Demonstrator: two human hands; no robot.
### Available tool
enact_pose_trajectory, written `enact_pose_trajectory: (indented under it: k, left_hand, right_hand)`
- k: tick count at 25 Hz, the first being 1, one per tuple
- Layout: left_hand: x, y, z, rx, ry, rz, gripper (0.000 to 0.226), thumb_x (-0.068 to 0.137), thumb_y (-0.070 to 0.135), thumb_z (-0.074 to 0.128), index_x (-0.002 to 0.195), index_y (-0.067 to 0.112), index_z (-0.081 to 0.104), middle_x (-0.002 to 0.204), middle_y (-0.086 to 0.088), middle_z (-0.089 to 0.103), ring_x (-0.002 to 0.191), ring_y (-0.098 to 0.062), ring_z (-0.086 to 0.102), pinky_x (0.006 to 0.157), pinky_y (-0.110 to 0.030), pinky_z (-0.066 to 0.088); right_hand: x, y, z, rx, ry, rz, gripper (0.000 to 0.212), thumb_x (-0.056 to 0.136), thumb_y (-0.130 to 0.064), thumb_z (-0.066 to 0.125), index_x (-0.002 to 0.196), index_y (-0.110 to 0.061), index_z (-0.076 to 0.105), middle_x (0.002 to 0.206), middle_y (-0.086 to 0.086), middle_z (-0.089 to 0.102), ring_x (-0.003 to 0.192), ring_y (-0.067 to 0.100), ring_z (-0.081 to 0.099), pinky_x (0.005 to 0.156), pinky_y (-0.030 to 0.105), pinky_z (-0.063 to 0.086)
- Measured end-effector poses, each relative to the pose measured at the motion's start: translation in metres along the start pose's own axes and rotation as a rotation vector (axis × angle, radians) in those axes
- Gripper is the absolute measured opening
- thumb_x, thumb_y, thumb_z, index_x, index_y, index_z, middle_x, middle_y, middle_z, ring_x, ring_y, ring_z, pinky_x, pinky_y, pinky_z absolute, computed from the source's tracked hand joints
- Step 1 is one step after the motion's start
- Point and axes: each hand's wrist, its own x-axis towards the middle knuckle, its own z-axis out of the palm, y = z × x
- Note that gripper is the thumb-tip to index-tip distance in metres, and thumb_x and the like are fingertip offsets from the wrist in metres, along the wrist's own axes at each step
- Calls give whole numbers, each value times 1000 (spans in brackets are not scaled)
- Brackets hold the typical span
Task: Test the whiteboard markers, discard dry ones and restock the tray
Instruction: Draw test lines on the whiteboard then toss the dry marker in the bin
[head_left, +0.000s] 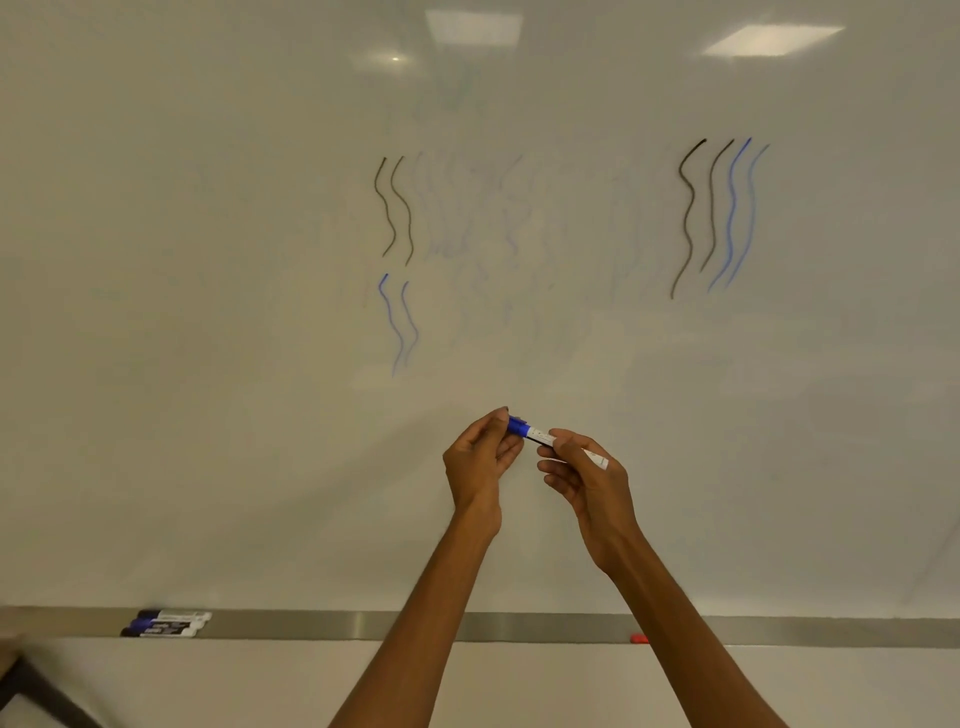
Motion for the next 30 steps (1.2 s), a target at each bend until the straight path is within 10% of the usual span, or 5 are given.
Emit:
enact_pose_trajectory:
  k: [17,22,30]
  left_hand:
    - [-8,3,-50,75,112,154,22,89,12,72,109,2,73,105,-11,76,97,-22,74,85,-30,60]
    - [0,2,-79,130,289,174,22,89,11,72,110,3,73,104,-12,75,94,-22,74,84,-32,61]
    - [18,20,-199,103,624,179,21,87,13,75,105,5,67,97,-15,75,83,-24,76,79,-32,62]
  right_hand:
    - [8,23,12,115,-218,275,27,96,-13,61,117,2,65,106,22,73,100,33,72,84,34,60]
    - [14,51,27,-79,-226,303,30,91,-34,68,112,-12,69,102,10,76,91,24,72,82,32,59]
    - [9,138,98,-3,-152,450,9,92,-4,65,97,-2,72,100,17,69,90,26,69,81,27,61]
